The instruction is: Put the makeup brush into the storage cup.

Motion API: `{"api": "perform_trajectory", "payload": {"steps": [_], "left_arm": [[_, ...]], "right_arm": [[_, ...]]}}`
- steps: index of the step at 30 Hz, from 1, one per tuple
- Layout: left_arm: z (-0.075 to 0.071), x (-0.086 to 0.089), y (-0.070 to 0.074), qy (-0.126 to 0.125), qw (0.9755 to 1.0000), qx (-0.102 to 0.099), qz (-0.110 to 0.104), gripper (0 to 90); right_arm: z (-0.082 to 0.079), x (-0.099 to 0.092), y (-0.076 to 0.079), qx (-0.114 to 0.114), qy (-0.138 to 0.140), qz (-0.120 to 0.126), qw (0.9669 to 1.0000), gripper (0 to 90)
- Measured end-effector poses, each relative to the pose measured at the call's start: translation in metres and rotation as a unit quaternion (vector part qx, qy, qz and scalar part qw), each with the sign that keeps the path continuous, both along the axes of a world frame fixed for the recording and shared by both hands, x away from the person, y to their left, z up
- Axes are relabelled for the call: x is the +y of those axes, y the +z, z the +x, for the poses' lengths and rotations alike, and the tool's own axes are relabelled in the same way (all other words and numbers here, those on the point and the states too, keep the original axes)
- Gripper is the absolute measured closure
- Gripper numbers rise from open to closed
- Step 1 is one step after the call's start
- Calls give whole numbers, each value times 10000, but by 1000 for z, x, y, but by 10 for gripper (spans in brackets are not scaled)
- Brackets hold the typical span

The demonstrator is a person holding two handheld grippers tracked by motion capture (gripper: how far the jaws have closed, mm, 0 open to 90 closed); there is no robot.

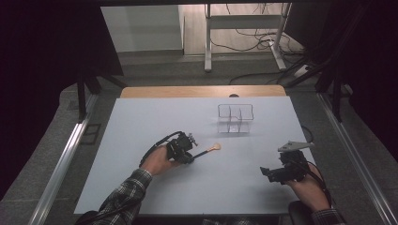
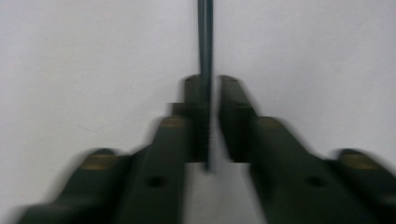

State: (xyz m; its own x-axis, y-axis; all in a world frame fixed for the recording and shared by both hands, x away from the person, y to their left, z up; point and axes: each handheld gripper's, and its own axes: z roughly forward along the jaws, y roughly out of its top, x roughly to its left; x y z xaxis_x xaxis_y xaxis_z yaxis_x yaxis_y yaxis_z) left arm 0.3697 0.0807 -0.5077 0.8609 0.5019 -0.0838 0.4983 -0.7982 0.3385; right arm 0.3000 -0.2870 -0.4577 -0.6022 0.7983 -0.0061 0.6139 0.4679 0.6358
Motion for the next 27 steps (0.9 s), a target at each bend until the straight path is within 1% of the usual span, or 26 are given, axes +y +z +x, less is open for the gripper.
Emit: {"api": "perform_trajectory", "payload": {"steps": [5,13,15,20,23,27], "left_arm": [[1,2,0,21,10000,43,-63,850],[-1,6,-2,99,9996,18,-267,852],[-1,8,-1,135,9992,36,-364,852],[-2,13,3,200,9988,-33,-449,851],[-4,16,6,229,9982,-44,-551,851],[-8,20,11,283,9973,-132,-665,851]], "right_arm": [[0,0,0,0,9,-10,10000,39],[0,0,0,11,12,12,10000,38],[0,0,0,12,8,19,10000,37],[0,-1,0,17,13,41,10000,35],[0,-1,0,16,12,59,10000,33],[0,-1,0,14,10,71,10000,30]]}}
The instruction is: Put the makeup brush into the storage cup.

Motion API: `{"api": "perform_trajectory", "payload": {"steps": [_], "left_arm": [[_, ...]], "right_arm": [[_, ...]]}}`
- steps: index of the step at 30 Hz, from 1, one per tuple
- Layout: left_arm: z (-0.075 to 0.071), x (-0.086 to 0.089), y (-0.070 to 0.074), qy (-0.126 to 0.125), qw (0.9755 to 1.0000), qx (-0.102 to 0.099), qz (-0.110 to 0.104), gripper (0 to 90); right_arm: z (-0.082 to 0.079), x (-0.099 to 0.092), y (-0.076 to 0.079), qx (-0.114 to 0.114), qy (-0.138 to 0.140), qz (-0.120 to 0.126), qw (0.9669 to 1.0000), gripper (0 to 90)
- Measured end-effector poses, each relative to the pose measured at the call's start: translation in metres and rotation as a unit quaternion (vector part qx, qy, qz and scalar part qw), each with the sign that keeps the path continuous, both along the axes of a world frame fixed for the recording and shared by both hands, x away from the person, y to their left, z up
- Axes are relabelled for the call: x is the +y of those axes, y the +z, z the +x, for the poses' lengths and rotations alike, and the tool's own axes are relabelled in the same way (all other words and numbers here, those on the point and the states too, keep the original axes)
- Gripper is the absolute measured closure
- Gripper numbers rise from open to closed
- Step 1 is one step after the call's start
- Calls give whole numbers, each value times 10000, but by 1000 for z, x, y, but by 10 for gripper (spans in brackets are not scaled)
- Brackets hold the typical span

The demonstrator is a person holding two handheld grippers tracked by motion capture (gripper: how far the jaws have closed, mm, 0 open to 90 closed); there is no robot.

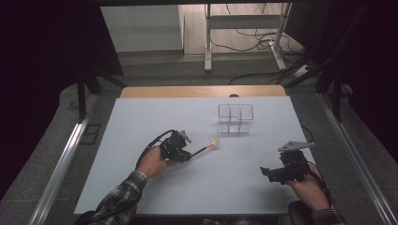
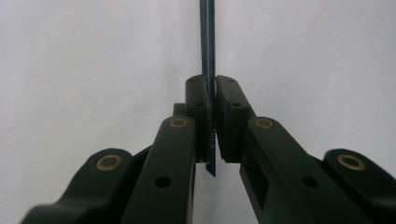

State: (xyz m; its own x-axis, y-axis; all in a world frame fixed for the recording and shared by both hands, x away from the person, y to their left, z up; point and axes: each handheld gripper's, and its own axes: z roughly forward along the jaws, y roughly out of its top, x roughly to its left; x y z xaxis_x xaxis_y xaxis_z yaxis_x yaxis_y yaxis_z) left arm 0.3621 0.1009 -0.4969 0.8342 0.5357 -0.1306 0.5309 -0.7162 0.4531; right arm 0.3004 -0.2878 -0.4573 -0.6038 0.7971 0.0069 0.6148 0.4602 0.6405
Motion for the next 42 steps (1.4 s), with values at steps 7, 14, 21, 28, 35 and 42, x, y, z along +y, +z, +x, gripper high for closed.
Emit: {"api": "perform_trajectory", "payload": {"steps": [7,14,21,28,35,42], "left_arm": [[-10,6,11,93,9992,-143,-370,851],[-21,13,21,154,9970,-262,-710,851],[-35,19,27,177,9945,-357,-967,851],[-51,26,31,201,9921,-472,-1143,851],[-66,34,37,283,9880,-624,-1381,851],[-82,41,41,339,9845,-691,-1579,851]], "right_arm": [[0,-1,0,-7,-2,33,10000,23],[0,-1,1,-2,6,71,10000,13],[0,-2,1,-28,13,108,9999,3],[0,-3,2,-46,-14,183,9998,0],[-1,-5,5,-142,-44,327,9994,0],[-2,-3,7,-196,-11,377,9991,0]]}}
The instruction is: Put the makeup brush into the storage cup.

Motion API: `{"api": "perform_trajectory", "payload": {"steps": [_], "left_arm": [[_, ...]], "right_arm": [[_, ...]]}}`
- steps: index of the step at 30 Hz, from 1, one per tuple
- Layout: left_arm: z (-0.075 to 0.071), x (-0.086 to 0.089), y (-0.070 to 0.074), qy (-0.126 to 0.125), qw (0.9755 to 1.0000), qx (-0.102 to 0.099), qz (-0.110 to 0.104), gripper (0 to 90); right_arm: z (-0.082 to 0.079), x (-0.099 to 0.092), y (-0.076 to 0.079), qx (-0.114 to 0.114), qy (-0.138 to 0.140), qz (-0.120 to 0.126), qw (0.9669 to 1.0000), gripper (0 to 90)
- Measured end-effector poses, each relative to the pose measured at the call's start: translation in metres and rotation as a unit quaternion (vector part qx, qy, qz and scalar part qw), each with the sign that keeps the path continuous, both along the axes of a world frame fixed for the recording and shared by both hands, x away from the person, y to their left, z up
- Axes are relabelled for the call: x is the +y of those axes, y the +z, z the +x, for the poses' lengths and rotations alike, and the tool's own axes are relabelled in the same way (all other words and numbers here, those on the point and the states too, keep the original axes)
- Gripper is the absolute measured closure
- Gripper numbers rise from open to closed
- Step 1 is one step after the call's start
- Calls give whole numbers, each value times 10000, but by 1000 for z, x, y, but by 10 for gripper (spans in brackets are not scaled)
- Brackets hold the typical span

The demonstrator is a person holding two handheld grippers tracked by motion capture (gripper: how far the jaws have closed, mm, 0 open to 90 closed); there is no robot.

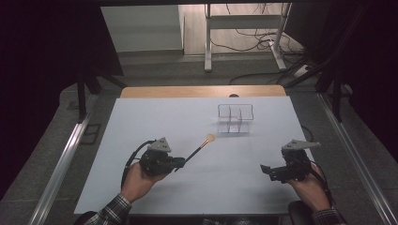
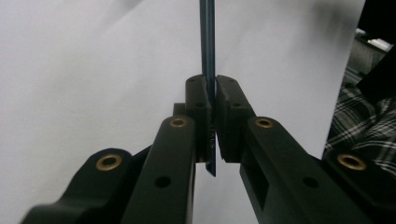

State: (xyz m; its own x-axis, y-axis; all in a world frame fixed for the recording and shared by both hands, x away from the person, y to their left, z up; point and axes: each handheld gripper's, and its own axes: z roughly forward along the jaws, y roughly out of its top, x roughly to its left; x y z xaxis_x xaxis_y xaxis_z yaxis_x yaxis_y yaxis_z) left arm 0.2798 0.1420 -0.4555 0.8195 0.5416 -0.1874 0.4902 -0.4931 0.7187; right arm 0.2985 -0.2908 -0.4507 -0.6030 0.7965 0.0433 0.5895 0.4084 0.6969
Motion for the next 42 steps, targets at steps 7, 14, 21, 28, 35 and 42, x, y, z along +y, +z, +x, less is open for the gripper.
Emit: {"api": "perform_trajectory", "payload": {"steps": [7,14,21,28,35,42], "left_arm": [[-10,3,1,49,9999,-38,-120,850],[-7,0,-1,-1,9999,-93,-137,850],[-5,-7,-3,-101,9998,-111,-162,850],[-3,-12,-4,-153,9996,-108,-198,850],[-2,-14,-5,-162,9995,-108,-267,850],[-2,-18,-7,-219,9993,-100,-270,850]], "right_arm": [[0,0,2,-55,-5,75,10000,0],[-1,2,3,-92,49,185,9998,0],[-2,8,5,-129,173,364,9991,0],[-2,22,7,-63,353,570,9977,0],[0,30,9,-19,473,692,9965,0],[1,40,12,0,545,917,9943,0]]}}
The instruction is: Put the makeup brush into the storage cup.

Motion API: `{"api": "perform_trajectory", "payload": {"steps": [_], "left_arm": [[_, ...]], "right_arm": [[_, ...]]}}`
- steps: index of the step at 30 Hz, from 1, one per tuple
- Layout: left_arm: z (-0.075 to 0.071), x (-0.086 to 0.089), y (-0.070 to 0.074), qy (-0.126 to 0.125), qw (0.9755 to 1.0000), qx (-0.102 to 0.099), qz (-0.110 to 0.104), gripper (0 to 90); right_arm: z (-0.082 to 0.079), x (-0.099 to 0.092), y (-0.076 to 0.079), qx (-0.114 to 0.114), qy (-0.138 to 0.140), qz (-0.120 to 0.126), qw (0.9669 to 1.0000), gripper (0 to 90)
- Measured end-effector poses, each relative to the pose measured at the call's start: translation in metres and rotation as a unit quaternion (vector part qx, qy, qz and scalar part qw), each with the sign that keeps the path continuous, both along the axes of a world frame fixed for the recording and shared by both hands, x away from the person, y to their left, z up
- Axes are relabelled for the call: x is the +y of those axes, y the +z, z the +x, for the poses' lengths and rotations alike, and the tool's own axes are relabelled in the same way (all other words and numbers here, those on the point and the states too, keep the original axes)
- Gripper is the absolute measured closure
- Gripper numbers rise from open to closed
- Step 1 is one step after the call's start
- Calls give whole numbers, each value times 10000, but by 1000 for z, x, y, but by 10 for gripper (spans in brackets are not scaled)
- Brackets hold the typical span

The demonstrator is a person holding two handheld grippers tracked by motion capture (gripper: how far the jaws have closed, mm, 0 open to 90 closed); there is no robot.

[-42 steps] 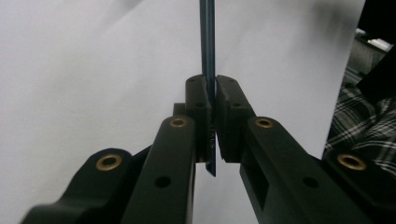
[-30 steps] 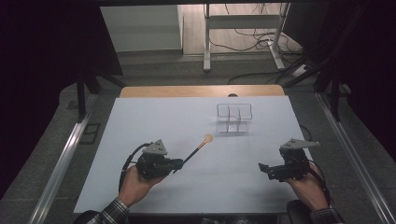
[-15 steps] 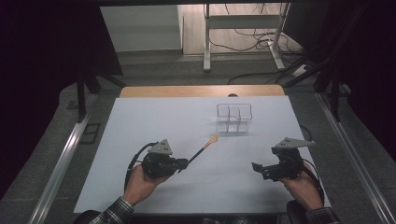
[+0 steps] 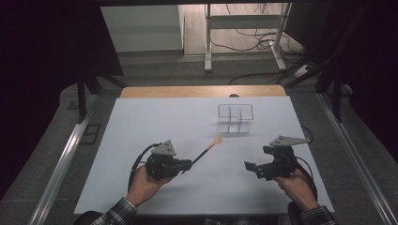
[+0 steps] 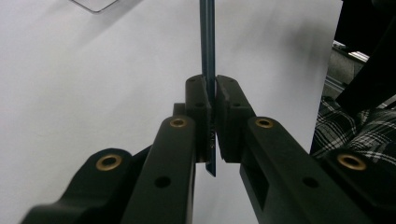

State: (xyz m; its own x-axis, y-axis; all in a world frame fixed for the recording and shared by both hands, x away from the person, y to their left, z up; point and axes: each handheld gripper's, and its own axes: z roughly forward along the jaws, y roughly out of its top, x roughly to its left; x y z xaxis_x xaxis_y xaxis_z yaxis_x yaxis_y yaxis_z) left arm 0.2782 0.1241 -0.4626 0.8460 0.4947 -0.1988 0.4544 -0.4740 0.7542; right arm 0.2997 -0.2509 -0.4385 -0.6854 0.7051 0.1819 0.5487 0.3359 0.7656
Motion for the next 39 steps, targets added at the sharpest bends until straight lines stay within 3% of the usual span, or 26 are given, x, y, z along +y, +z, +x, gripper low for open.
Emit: {"api": "perform_trajectory", "payload": {"steps": [12,25,39], "left_arm": [[-1,-9,-3,-108,9998,75,-118,850],[-1,-14,-4,-172,9996,105,-202,851],[-3,-19,-4,-238,9994,44,-240,850]], "right_arm": [[1,23,5,-3,143,105,9998,0],[4,41,7,232,334,405,9984,0],[8,67,5,468,581,502,9959,15]]}}
